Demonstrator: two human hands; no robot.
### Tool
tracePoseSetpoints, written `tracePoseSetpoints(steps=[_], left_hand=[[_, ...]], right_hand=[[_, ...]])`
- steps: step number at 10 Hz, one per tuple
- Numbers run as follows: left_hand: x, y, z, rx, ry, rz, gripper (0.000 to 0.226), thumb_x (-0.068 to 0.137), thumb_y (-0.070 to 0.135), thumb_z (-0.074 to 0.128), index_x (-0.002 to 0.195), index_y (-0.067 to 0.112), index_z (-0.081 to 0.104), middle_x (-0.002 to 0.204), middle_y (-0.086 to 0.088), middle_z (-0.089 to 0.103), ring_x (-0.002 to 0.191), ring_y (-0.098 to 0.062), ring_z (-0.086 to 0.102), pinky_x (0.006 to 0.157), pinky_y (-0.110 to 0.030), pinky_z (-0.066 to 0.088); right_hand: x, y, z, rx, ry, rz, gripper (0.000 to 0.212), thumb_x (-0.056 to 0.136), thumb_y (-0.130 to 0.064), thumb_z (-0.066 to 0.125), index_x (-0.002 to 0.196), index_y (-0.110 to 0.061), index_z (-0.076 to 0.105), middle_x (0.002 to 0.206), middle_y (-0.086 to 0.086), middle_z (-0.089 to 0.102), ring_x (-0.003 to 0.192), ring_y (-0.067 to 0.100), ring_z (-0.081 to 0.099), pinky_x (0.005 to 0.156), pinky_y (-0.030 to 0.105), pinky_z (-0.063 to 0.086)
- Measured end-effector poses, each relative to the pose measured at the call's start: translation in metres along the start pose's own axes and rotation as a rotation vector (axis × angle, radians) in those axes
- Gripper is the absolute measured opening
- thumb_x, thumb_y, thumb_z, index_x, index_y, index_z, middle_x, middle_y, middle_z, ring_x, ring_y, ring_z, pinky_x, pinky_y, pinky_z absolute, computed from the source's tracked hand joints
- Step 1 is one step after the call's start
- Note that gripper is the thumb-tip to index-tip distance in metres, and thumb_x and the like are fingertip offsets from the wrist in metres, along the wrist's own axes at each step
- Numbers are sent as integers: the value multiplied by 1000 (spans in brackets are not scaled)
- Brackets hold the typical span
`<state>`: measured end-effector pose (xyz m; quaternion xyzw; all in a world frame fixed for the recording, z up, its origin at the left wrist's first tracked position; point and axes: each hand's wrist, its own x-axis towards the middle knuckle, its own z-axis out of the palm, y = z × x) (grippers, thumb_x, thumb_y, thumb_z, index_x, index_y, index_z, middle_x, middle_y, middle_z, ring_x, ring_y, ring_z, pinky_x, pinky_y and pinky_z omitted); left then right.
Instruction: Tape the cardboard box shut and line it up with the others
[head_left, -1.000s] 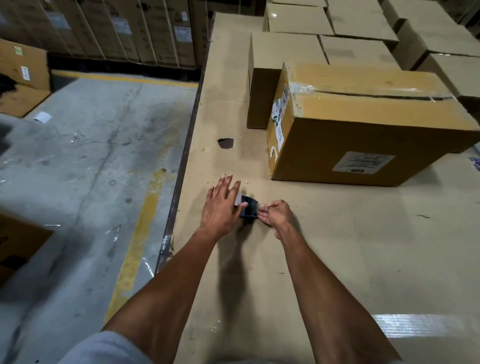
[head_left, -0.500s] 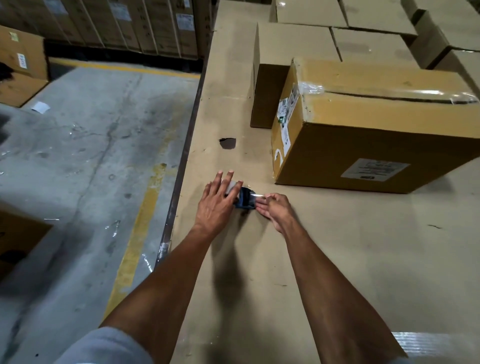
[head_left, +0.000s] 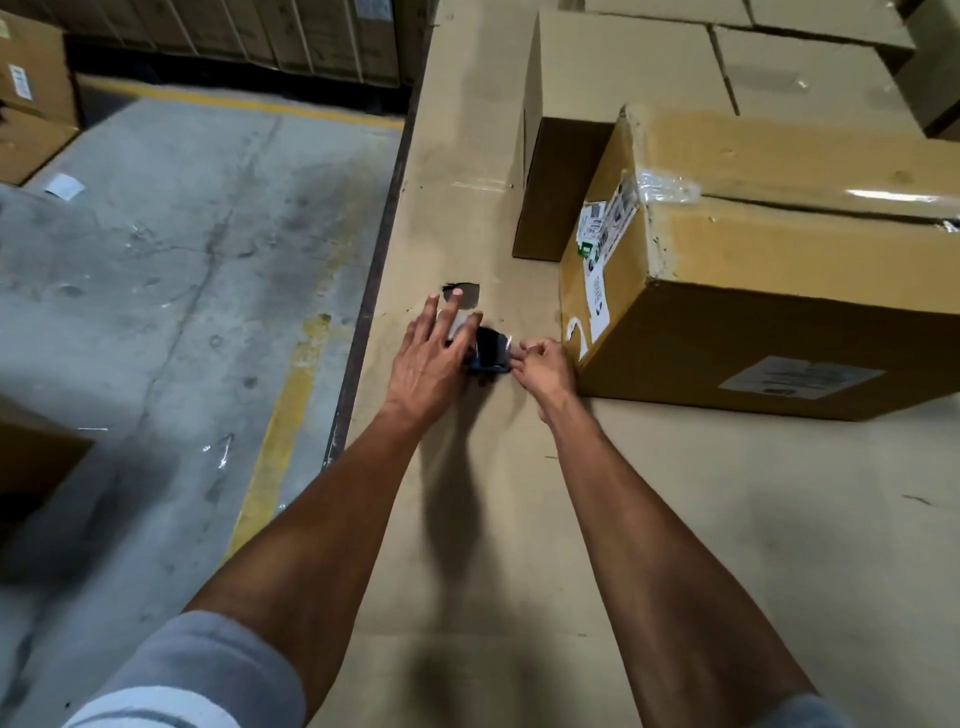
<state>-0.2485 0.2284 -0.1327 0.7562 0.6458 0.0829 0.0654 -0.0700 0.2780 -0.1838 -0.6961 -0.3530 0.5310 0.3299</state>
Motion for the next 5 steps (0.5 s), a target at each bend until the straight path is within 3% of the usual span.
tracePoseSetpoints(steps=[1, 2, 3, 4, 5], left_hand=[[8, -4, -2, 0, -11, 8, 88, 100, 21, 70, 170, 27, 19, 180, -10, 0, 166, -37, -3, 130, -55, 17], [8, -7, -2, -9, 6, 22, 92, 99, 22, 71, 171, 30, 14, 180, -9, -2, 166, -36, -4, 131, -55, 14], [-1, -2, -9, -32, 4, -2, 96, 98, 23, 71, 171, 31, 9, 181, -8, 0, 167, -33, -4, 134, -53, 15], [-13, 3, -13, -47, 41, -48, 94, 96, 20, 72, 170, 24, 13, 180, -9, 6, 166, -32, 4, 133, -51, 18], [-30, 21, -28, -60, 111, -72, 85, 95, 15, 69, 167, 18, 23, 177, -11, 17, 164, -33, 17, 132, -49, 25]], right_hand=[[3, -8, 2, -46, 72, -50, 23, 94, -6, 50, 86, -24, 61, 92, 4, 77, 82, 21, 71, 79, 37, 58], [-1, -12, 3, -48, 89, -42, 28, 97, -2, 48, 117, -18, 59, 103, 5, 74, 100, 28, 74, 96, 41, 61], [-24, -24, -3, -141, 100, -75, 43, 95, -5, 48, 136, -14, 55, 119, 6, 71, 121, 33, 67, 109, 43, 53], [-62, -37, -12, -264, 111, -123, 42, 104, 1, 42, 144, -8, 52, 138, 13, 65, 129, 31, 59, 107, 31, 43], [-90, -37, -20, -342, 107, -209, 39, 107, -3, 44, 145, -5, 51, 142, 18, 63, 134, 34, 56, 107, 32, 41]])
